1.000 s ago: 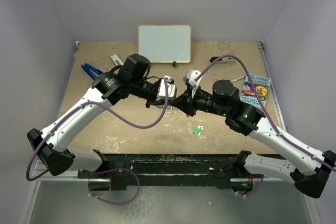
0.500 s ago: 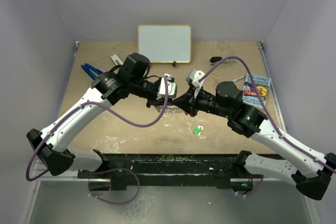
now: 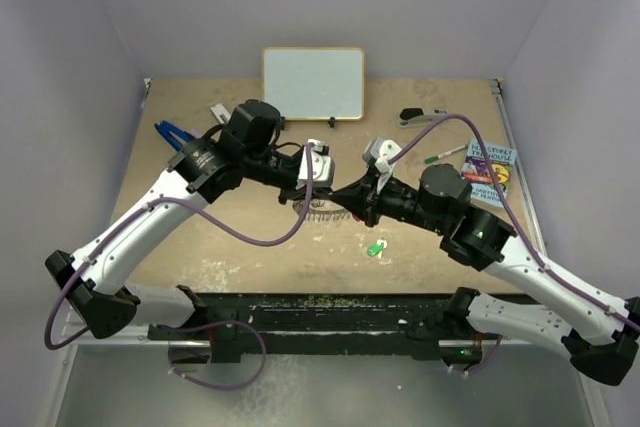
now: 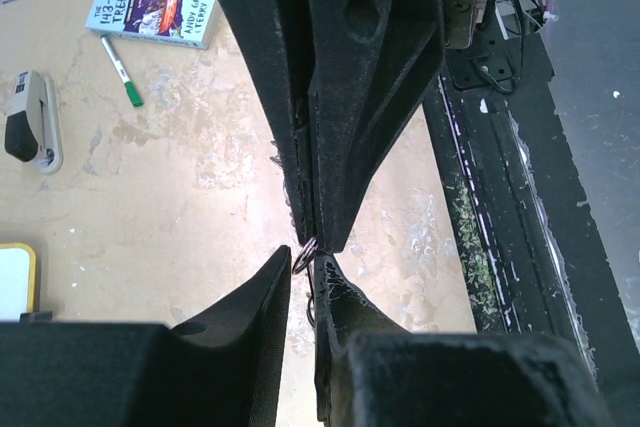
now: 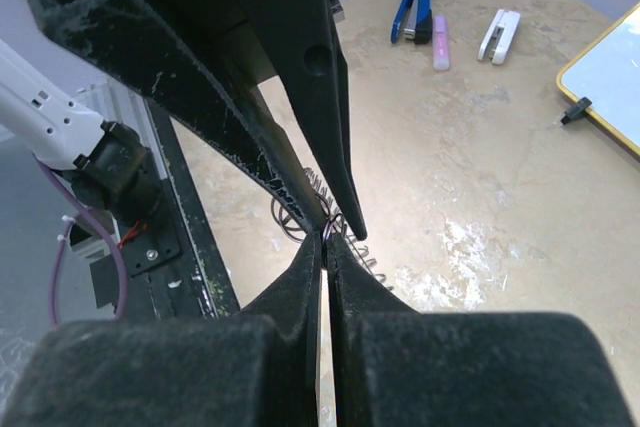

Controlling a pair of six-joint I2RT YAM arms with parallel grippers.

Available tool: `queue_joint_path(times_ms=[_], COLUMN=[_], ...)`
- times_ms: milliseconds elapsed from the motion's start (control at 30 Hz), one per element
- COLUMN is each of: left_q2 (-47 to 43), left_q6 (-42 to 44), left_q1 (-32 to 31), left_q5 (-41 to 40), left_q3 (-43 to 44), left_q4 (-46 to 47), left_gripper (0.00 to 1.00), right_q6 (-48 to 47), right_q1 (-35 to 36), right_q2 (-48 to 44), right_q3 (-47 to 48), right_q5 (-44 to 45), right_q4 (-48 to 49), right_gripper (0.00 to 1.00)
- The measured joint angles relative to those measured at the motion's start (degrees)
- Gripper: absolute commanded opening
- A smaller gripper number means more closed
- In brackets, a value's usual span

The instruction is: Put the keys on the keyring

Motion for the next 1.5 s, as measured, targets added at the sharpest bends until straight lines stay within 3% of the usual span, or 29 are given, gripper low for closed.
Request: queue_joint_path(times_ms=[500,1500], left_q2=[-1.55,-3.13], left_q6=[-5.7,-10.91], left_q1=[0.0,0.09], left_q5=[3.69,9.79], left_q3=[0.0,0.0], left_q4=[0.48,1.49], left_gripper=[0.2,0.22], right_q6=[-2.67,-4.81], right_q1=[7.3,9.07], right_q2=[-5.01,-8.72], right_q3=[-4.96,-9.27], right_q5=[6.95,7.78], right_q4=[6.14,12.7], right_gripper=[0.0,0.0])
